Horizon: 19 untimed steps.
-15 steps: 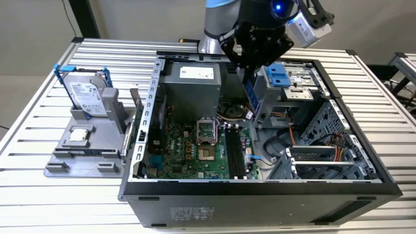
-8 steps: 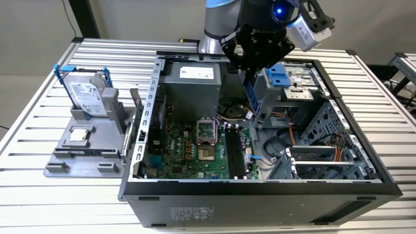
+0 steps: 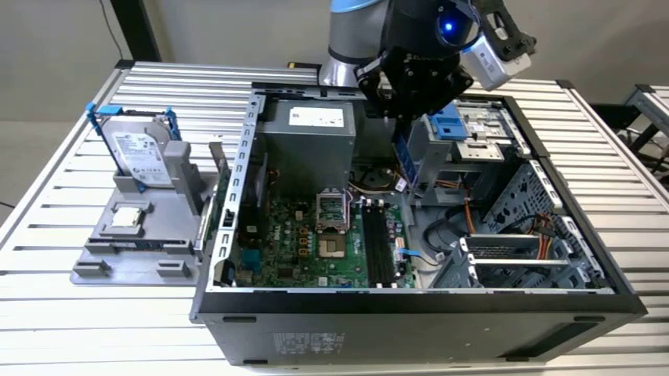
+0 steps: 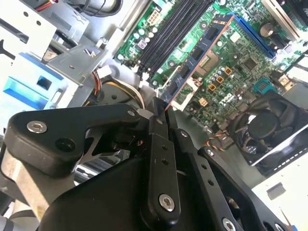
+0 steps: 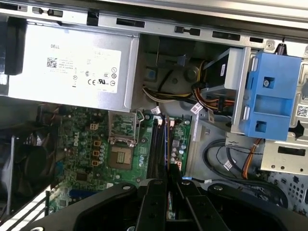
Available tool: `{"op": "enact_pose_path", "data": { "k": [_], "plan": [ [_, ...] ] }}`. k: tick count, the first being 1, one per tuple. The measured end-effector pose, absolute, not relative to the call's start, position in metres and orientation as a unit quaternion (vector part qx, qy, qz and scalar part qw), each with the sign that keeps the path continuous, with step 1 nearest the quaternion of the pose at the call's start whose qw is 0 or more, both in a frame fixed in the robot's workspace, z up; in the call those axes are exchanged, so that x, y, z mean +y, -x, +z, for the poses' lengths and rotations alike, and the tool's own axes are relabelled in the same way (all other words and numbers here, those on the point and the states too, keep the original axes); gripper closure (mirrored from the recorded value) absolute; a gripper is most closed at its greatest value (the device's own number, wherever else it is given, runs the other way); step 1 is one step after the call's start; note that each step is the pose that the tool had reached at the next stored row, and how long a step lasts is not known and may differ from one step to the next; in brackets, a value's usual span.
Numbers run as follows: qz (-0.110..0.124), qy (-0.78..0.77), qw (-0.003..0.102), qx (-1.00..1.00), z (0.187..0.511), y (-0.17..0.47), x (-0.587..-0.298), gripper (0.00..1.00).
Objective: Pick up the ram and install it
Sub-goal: 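Insert the ram into the slot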
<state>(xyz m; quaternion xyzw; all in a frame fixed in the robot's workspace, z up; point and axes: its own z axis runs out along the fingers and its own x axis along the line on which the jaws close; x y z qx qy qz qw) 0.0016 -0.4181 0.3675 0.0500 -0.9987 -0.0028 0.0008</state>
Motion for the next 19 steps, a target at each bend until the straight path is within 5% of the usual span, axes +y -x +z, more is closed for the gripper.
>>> {"op": "enact_pose_path", "data": {
  "k": [19],
  "plan": [
    [-0.003,-0.050,0.001,-0.999,0.352,-0.006,-0.419,1.00]
  ]
}}
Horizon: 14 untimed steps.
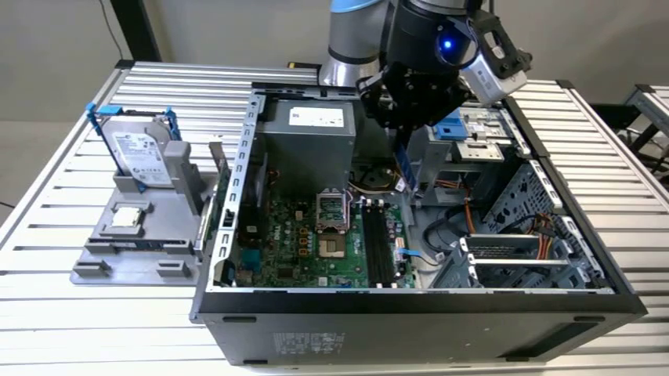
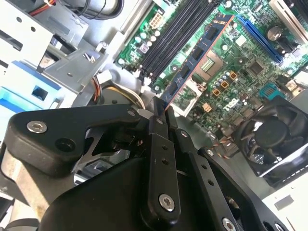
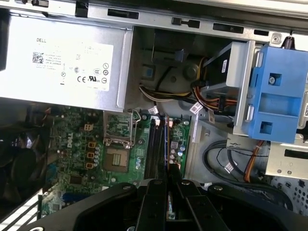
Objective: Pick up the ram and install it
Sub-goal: 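Insert the ram into the slot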
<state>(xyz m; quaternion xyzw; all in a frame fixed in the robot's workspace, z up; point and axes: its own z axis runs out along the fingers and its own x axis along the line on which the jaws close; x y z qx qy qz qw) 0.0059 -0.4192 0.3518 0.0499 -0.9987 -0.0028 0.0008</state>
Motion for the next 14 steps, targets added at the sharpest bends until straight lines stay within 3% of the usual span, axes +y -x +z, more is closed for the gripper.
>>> {"op": "enact_pose_path", "data": {
  "k": [14],
  "plan": [
    [-0.003,-0.050,0.001,-0.999,0.3415,-0.0065,-0.4194,1.00]
  ]
}}
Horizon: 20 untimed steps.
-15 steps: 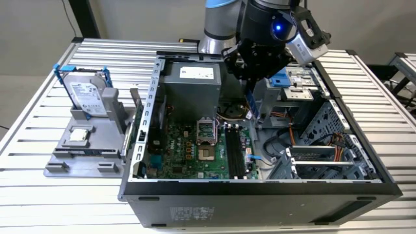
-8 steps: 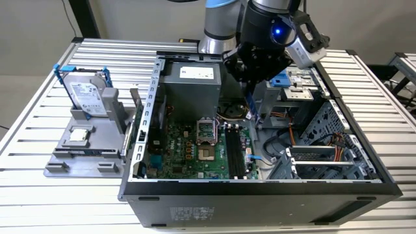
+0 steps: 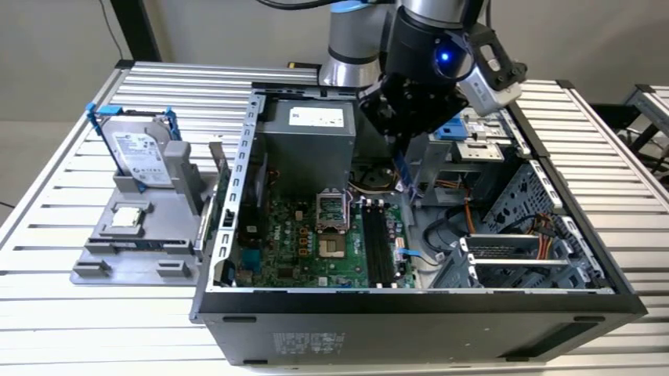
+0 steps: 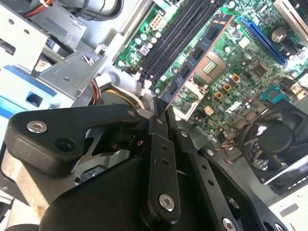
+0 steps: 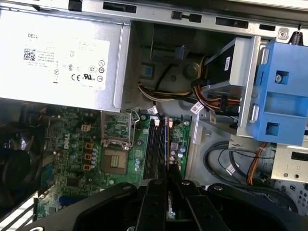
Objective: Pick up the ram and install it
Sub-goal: 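Insert the ram into the slot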
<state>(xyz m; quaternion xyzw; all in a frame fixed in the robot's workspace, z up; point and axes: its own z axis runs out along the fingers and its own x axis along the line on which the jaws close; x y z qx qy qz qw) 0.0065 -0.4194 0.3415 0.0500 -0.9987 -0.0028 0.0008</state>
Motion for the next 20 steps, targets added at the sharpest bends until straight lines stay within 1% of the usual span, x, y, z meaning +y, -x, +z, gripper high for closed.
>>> {"op": "enact_pose_path", "data": {
  "k": [20],
  "plan": [
    [-0.003,-0.050,0.001,-0.999,0.3311,-0.0066,-0.4193,1.00]
  ]
}}
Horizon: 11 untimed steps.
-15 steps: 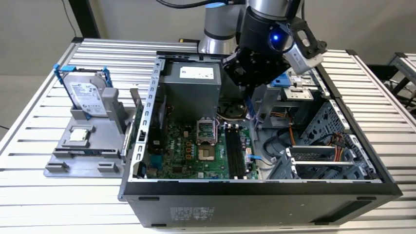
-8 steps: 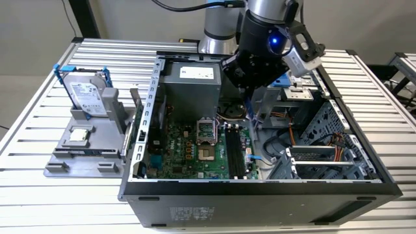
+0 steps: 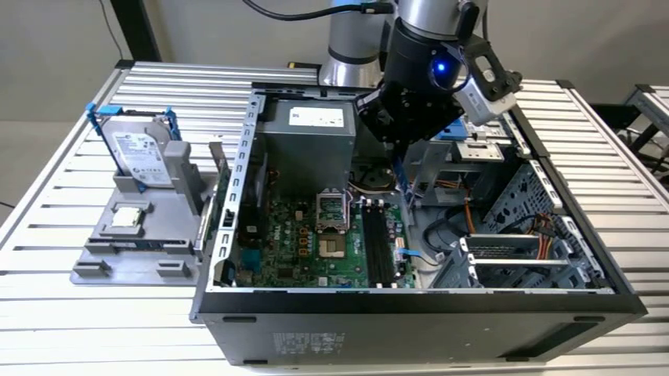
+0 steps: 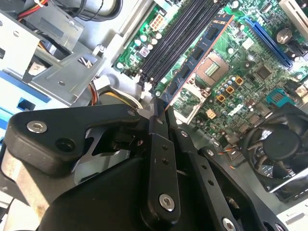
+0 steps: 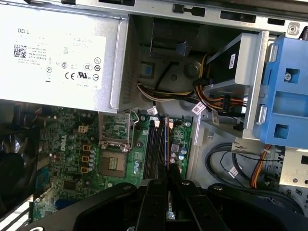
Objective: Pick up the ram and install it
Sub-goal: 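Insert the ram into the slot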
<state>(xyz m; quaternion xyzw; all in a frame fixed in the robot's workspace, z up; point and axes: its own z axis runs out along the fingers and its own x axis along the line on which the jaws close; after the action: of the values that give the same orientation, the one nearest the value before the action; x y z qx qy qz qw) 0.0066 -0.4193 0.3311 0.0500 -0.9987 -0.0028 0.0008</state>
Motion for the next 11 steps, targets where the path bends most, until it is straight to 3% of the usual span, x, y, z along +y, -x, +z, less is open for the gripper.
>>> {"op": "enact_pose_path", "data": {
  "k": [11],
  "plan": [
    [-0.003,-0.050,0.001,-0.999,0.3262,-0.0068,-0.4192,1.00]
  ]
}}
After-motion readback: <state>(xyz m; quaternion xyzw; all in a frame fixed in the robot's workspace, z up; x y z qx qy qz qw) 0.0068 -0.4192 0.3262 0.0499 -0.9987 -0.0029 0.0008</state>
